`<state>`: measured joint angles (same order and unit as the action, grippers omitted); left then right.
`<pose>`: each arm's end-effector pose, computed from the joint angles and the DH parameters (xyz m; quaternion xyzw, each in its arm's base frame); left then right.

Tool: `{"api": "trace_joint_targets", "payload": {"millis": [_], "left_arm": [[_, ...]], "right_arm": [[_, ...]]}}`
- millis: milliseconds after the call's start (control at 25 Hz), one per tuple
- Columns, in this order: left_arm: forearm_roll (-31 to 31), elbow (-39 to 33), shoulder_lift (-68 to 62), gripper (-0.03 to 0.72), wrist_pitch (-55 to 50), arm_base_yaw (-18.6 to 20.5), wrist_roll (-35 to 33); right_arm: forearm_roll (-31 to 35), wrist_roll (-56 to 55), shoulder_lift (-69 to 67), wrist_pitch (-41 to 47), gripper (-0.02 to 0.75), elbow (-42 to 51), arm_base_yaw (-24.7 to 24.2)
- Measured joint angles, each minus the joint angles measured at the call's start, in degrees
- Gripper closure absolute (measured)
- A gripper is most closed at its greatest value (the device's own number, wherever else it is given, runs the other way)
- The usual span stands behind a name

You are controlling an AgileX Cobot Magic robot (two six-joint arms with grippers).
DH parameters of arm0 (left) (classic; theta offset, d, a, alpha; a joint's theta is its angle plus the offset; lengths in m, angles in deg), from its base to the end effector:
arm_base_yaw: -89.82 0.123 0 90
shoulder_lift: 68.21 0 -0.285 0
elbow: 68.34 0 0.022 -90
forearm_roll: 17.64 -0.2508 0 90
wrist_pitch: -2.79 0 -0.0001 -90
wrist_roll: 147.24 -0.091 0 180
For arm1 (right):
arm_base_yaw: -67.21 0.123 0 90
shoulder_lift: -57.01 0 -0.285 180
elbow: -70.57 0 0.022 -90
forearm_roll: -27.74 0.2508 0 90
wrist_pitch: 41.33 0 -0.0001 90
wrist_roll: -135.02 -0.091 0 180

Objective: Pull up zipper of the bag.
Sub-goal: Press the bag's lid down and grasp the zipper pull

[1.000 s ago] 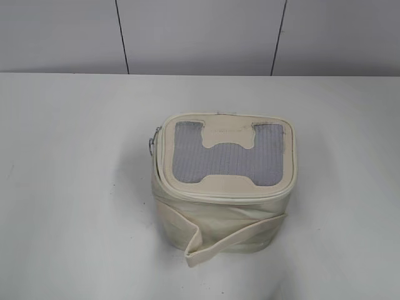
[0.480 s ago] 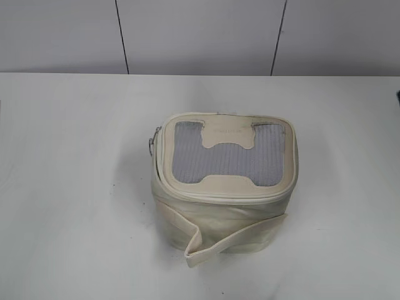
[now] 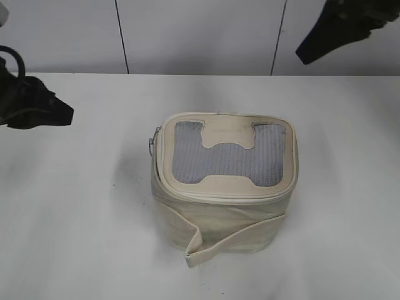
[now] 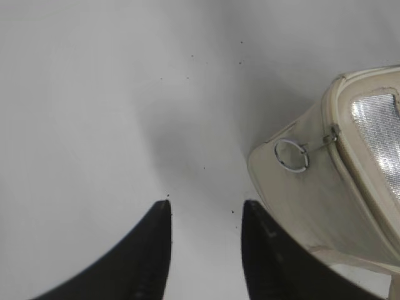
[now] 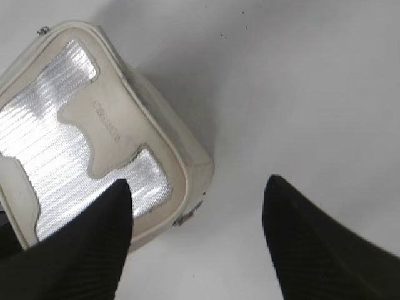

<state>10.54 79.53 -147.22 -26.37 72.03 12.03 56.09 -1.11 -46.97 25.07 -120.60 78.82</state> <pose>0.2292 -0.0956 0.2677 0.1502 0.9139 -0.1752 0.3339 0.3379 0.1099 0.3341 -0.3944 0.8701 0.1804 0.2343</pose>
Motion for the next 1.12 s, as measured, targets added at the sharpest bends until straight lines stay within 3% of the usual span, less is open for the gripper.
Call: {"api": "trace_joint_targets", "payload": {"millis": [280, 440, 720, 1120], "left_arm": [[0.94, 7.78, -10.8, 0.368, -9.42, 0.0, -4.27], [0.94, 12.38, -17.0, 0.362, -13.71, 0.0, -5.38], [1.14, 17.56, -21.08, 0.359, -15.94, 0.0, -5.83], [2.6, 17.6, -21.08, 0.358, -17.86, -0.04, -5.83]], "right_arm": [[-1.17, 0.62, -18.05, 2.51, 0.227, -22.24, 7.96], [-3.19, 0.64, -24.12, 2.51, 0.227, -28.9, 13.26], [-4.6, -0.79, -28.04, 2.7, 0.227, -28.69, 19.4], [-6.47, -2.78, -27.72, 2.88, 0.256, -20.46, 19.87]]}}
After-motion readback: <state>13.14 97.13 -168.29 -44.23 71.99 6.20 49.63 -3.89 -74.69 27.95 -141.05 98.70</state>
